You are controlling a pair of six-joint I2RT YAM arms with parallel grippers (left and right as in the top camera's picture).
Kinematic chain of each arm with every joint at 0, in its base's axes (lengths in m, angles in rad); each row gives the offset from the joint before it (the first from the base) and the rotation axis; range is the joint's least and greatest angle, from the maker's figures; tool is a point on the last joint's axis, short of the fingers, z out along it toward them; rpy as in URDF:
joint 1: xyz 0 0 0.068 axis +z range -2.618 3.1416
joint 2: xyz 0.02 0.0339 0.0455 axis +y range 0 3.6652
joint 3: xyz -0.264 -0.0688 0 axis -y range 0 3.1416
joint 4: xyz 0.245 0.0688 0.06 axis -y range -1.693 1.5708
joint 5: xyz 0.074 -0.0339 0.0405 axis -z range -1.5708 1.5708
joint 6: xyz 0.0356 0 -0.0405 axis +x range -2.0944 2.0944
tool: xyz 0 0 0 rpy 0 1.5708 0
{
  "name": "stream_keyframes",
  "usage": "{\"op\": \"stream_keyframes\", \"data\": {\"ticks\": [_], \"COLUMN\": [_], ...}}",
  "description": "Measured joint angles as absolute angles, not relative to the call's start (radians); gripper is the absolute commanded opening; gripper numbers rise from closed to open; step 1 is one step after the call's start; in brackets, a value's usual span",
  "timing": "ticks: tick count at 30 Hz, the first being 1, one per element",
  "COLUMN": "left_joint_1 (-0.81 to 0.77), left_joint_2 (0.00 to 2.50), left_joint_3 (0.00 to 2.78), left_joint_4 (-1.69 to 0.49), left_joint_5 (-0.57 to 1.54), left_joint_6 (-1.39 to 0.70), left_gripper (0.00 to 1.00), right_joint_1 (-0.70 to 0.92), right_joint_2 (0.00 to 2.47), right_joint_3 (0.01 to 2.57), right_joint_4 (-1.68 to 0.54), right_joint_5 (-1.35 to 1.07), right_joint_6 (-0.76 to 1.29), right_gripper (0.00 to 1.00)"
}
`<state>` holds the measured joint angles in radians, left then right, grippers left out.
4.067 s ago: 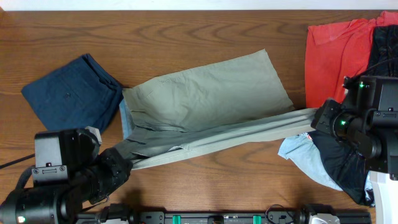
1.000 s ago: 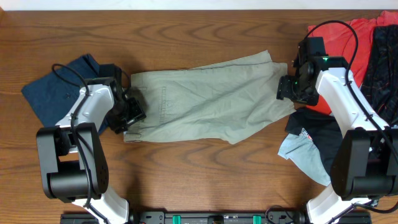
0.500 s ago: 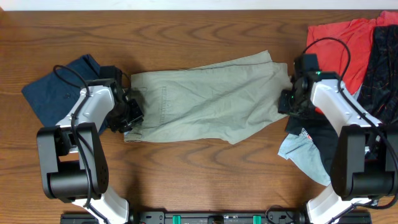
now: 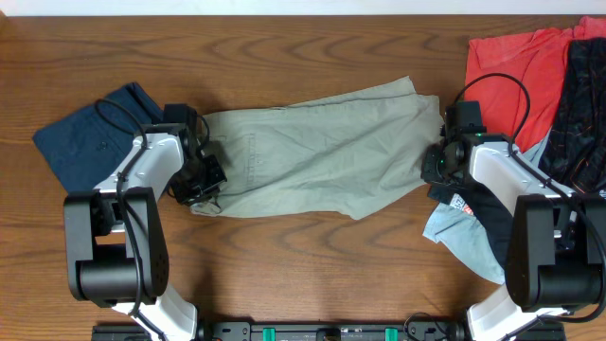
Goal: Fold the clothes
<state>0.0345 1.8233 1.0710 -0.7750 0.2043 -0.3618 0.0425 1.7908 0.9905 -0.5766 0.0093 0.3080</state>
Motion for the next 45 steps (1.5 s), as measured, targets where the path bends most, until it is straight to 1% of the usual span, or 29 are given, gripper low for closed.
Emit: {"op": "stream_keyframes", "data": {"ticks": [2,8,13,17,22,26,29,30,31,32,33,34,35,37,38,39,40,45], "left_joint_1": [0.036,0.044,0.046,0.046,0.046,0.046,0.046,0.046,0.046,0.046,0.046,0.048,0.049,0.051,0.051,0.051,0.051,0.051], "left_joint_2": [1.823,1.800,1.670,1.542,1.423,1.377,1.378,1.379,1.380,1.380,1.380,1.380,1.380,1.380,1.380,1.379,1.379,1.382], "left_joint_3": [1.071,1.108,1.119,1.121,1.119,1.074,1.007,0.985,0.967,0.950,0.937,0.928,0.924,0.923,0.923,0.923,0.923,0.923], "left_joint_4": [-0.810,-1.034,-1.163,-1.219,-1.253,-1.253,-1.253,-1.253,-1.255,-1.257,-1.257,-1.254,-1.245,-1.204,-1.174,-1.147,-1.116,-1.000], "left_joint_5": [0.207,0.220,0.233,0.234,0.238,0.238,0.238,0.238,0.237,0.233,0.228,0.223,0.220,0.212,0.209,0.208,0.206,0.203], "left_joint_6": [-0.362,-0.365,-0.401,-0.424,-0.455,-0.488,-0.521,-0.525,-0.527,-0.529,-0.531,-0.542,-0.543,-0.548,-0.550,-0.549,-0.554,-0.554], "left_gripper": [0.06,0.06,0.06,0.06,0.06,0.05,0.08,0.12,0.22,0.33,0.46,0.54,0.61,0.78,0.83,0.85,0.86,0.88], "right_joint_1": [0.043,0.042,0.018,-0.020,-0.030,-0.031,-0.031,-0.031,-0.032,-0.032,-0.033,-0.033,-0.034,-0.041,-0.047,-0.054,-0.058,-0.060], "right_joint_2": [1.791,1.790,1.790,1.788,1.787,1.787,1.787,1.787,1.787,1.787,1.787,1.787,1.787,1.786,1.785,1.785,1.785,1.785], "right_joint_3": [0.989,0.989,0.989,0.989,0.989,0.989,0.989,0.989,0.989,0.989,0.989,0.989,0.989,0.989,0.989,0.991,0.993,1.036], "right_joint_4": [-0.575,-0.579,-0.590,-0.602,-0.606,-0.609,-0.614,-0.615,-0.617,-0.618,-0.620,-0.620,-0.622,-0.629,-0.632,-0.635,-0.641,-0.740], "right_joint_5": [0.013,0.028,0.023,0.022,0.019,0.019,0.019,0.020,0.020,0.023,0.030,0.037,0.044,0.058,0.059,0.054,0.049,-0.014], "right_joint_6": [0.313,0.337,0.360,0.367,0.372,0.374,0.375,0.374,0.374,0.374,0.371,0.372,0.372,0.361,0.351,0.344,0.339,0.307], "right_gripper": [0.01,0.01,0.01,0.01,0.01,0.01,0.01,0.01,0.02,0.07,0.15,0.28,0.39,0.49,0.52,0.54,0.56,0.57]}}
